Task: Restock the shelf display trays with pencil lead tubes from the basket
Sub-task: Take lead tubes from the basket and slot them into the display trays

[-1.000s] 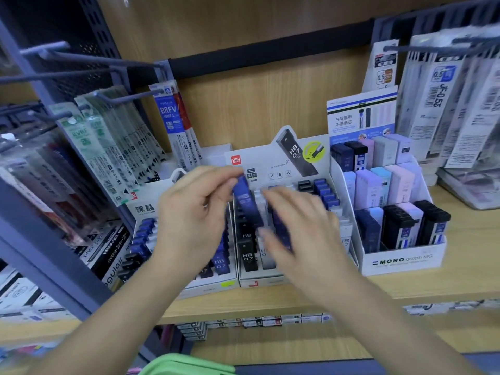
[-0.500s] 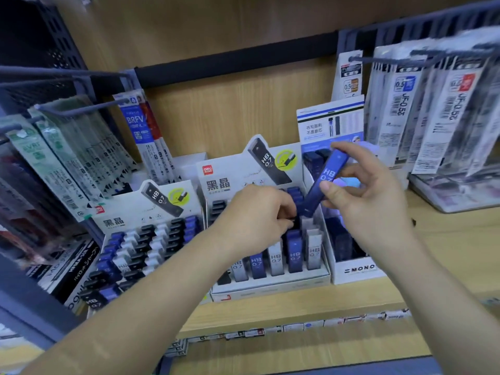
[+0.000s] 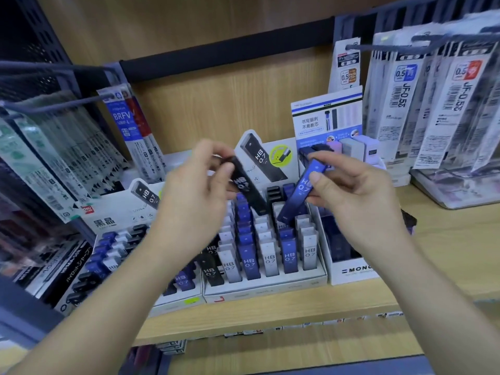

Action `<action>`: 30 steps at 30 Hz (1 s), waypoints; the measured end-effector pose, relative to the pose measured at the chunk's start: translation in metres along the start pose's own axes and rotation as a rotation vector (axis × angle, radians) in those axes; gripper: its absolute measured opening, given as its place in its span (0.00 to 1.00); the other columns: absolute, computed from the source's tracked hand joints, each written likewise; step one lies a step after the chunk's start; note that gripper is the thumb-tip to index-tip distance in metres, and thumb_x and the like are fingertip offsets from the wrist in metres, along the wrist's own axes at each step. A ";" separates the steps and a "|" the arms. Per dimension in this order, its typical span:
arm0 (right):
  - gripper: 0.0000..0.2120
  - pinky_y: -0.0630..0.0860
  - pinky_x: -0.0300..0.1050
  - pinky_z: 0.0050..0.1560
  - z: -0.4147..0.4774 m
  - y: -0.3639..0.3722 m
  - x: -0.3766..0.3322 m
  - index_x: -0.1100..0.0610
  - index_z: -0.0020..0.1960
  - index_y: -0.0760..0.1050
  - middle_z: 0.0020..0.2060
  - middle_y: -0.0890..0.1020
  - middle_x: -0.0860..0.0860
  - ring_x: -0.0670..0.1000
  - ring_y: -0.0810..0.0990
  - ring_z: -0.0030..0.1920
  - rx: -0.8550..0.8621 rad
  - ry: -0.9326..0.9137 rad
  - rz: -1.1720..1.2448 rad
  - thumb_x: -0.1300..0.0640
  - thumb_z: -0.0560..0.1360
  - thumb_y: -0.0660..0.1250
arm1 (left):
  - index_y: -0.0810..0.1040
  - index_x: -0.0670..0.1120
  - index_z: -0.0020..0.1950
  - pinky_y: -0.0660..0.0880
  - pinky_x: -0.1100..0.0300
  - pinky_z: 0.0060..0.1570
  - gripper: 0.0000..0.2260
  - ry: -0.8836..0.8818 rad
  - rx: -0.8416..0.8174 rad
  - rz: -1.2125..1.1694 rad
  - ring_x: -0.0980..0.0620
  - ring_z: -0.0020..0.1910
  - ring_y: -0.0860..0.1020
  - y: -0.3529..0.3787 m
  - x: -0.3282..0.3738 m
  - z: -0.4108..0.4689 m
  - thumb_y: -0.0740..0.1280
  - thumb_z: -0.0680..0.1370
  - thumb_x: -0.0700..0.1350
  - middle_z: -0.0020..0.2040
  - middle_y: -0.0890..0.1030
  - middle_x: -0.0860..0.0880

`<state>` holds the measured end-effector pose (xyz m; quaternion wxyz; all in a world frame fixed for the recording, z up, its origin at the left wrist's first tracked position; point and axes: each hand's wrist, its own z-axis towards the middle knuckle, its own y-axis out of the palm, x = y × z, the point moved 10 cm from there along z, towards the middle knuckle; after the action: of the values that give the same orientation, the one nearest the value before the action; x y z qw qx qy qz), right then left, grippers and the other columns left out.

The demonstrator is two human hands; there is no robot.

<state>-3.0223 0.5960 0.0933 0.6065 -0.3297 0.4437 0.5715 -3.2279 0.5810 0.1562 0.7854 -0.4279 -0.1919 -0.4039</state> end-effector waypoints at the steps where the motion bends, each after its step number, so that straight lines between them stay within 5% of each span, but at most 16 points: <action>1: 0.15 0.80 0.38 0.45 -0.001 0.008 0.000 0.44 0.50 0.80 0.36 0.84 0.45 0.44 0.83 0.40 -0.051 -0.025 -0.103 0.65 0.77 0.68 | 0.71 0.58 0.47 0.81 0.59 0.41 0.12 -0.001 0.033 -0.029 0.56 0.36 0.83 -0.015 -0.002 -0.002 0.61 0.81 0.39 0.45 0.80 0.52; 7: 0.09 0.69 0.27 0.34 -0.006 0.031 0.018 0.47 0.54 0.84 0.29 0.80 0.37 0.39 0.74 0.28 -0.237 -0.016 -0.604 0.57 0.77 0.70 | 0.73 0.57 0.47 0.81 0.62 0.40 0.13 -0.044 0.080 -0.072 0.53 0.36 0.83 -0.062 -0.029 -0.022 0.61 0.80 0.38 0.44 0.79 0.48; 10: 0.08 0.67 0.24 0.34 -0.004 0.030 0.019 0.46 0.51 0.84 0.25 0.77 0.33 0.34 0.75 0.29 -0.237 0.014 -0.593 0.58 0.76 0.70 | 0.73 0.58 0.47 0.81 0.61 0.42 0.13 -0.055 0.055 -0.071 0.53 0.38 0.83 -0.064 -0.043 -0.030 0.62 0.79 0.38 0.44 0.80 0.48; 17: 0.14 0.74 0.28 0.44 -0.005 0.034 0.015 0.41 0.41 0.81 0.38 0.84 0.38 0.33 0.79 0.39 -0.275 0.039 -0.533 0.61 0.73 0.73 | 0.74 0.59 0.47 0.81 0.62 0.42 0.14 -0.058 0.042 -0.102 0.54 0.37 0.83 -0.067 -0.055 -0.033 0.62 0.79 0.38 0.44 0.80 0.50; 22: 0.12 0.72 0.22 0.43 -0.007 0.037 0.010 0.43 0.42 0.80 0.38 0.81 0.36 0.28 0.78 0.40 -0.287 0.005 -0.633 0.61 0.74 0.73 | 0.74 0.62 0.47 0.81 0.49 0.45 0.12 -0.075 0.027 -0.085 0.52 0.38 0.84 -0.066 -0.060 -0.034 0.63 0.78 0.43 0.45 0.81 0.50; 28: 0.07 0.70 0.21 0.43 -0.006 0.039 0.017 0.49 0.49 0.85 0.37 0.80 0.35 0.31 0.78 0.40 -0.356 0.045 -0.761 0.59 0.75 0.72 | 0.74 0.61 0.47 0.80 0.49 0.47 0.06 -0.078 0.015 -0.113 0.51 0.39 0.84 -0.062 -0.059 -0.038 0.63 0.75 0.49 0.45 0.81 0.49; 30: 0.08 0.73 0.30 0.50 -0.007 0.044 0.017 0.49 0.50 0.85 0.39 0.81 0.36 0.37 0.79 0.46 -0.409 0.035 -0.849 0.59 0.76 0.71 | 0.75 0.58 0.48 0.81 0.52 0.45 0.07 -0.081 0.006 -0.104 0.52 0.39 0.84 -0.061 -0.062 -0.038 0.64 0.77 0.44 0.45 0.81 0.48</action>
<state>-3.0677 0.6021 0.0803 0.7016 -0.6044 0.1578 0.3429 -3.3152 0.5595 0.1264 0.7562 -0.4310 -0.2467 -0.4261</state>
